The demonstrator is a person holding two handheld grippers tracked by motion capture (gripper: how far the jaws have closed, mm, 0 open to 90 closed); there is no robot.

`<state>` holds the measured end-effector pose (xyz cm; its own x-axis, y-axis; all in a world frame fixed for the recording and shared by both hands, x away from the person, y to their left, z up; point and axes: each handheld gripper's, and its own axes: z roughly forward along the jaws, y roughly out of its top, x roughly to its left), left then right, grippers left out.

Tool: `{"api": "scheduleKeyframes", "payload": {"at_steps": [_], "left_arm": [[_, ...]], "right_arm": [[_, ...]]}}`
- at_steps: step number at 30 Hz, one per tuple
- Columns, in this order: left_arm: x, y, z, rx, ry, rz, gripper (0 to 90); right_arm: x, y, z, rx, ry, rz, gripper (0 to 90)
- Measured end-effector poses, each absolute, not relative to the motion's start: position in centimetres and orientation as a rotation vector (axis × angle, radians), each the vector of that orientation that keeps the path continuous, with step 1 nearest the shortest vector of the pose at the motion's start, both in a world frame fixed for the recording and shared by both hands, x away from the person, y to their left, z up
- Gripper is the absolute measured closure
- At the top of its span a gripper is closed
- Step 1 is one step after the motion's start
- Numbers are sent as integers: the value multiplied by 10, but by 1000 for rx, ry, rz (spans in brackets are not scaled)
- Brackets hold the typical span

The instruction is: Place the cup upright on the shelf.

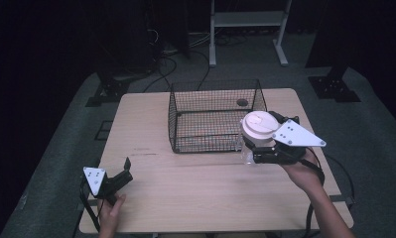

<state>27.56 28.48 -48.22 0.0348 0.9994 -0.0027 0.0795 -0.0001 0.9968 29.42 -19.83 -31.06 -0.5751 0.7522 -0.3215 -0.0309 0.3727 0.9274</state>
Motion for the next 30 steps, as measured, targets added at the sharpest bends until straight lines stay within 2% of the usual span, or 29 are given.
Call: {"api": "scheduleKeyframes", "payload": {"at_steps": [30], "left_arm": [[276, 286, -482, 1280, 1244, 1137, 0]], "right_arm": [[326, -184, -269, 610, 1859, 1272, 41]]}}
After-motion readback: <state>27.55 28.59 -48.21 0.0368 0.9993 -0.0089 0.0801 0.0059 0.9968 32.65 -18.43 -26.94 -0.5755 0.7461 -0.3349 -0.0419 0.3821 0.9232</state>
